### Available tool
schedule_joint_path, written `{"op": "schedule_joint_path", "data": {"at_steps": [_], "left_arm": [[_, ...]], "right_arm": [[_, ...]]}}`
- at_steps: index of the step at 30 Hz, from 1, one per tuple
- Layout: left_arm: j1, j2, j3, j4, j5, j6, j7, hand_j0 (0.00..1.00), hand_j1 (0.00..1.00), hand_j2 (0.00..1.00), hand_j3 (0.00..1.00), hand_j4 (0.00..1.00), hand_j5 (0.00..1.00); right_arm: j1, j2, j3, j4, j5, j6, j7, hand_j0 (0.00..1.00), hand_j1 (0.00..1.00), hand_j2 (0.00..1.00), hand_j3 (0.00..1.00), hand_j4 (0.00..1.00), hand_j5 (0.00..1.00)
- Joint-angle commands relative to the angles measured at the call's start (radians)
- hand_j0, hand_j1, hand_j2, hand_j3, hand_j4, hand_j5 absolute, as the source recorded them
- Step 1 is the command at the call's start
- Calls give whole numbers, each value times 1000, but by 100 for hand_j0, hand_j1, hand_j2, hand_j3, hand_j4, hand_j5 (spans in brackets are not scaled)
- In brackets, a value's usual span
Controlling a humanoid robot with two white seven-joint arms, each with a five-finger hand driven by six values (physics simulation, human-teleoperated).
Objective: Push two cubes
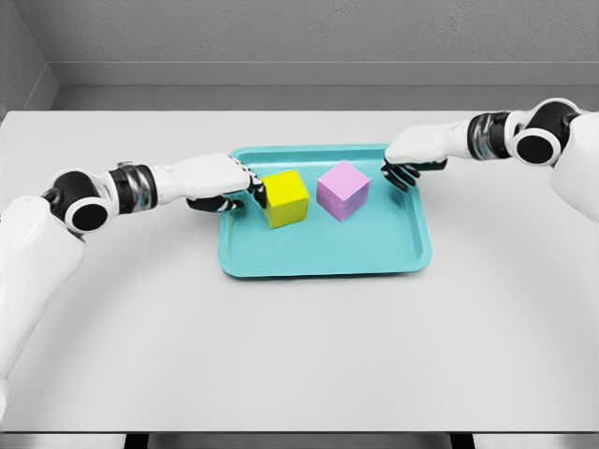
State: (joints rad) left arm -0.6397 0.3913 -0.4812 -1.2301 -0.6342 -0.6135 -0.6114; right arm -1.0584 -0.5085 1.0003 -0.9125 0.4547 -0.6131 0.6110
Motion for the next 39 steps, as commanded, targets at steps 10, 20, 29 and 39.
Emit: {"op": "schedule_joint_path", "data": {"at_steps": [10, 20, 29, 39], "left_arm": [[-2, -14, -13, -5, 7, 3, 1, 56, 56, 56, 56, 56, 56], [-2, 4, 1, 1, 18, 3, 1, 55, 55, 55, 55, 55, 55], [-38, -16, 0, 75, 16, 3, 1, 55, 55, 55, 55, 55, 55], [-40, -42, 0, 75, 16, 3, 1, 55, 55, 55, 55, 55, 55]], "right_arm": [[-9, 87, -2, 104, 32, 2, 0, 11, 11, 11, 11, 11, 11], [-11, 107, -2, 107, 38, 2, 0, 11, 11, 11, 11, 11, 11], [-5, 108, -2, 98, 35, 2, 0, 11, 11, 11, 11, 11, 11], [8, 108, -2, 92, 32, 2, 0, 10, 10, 10, 10, 10, 10]]}}
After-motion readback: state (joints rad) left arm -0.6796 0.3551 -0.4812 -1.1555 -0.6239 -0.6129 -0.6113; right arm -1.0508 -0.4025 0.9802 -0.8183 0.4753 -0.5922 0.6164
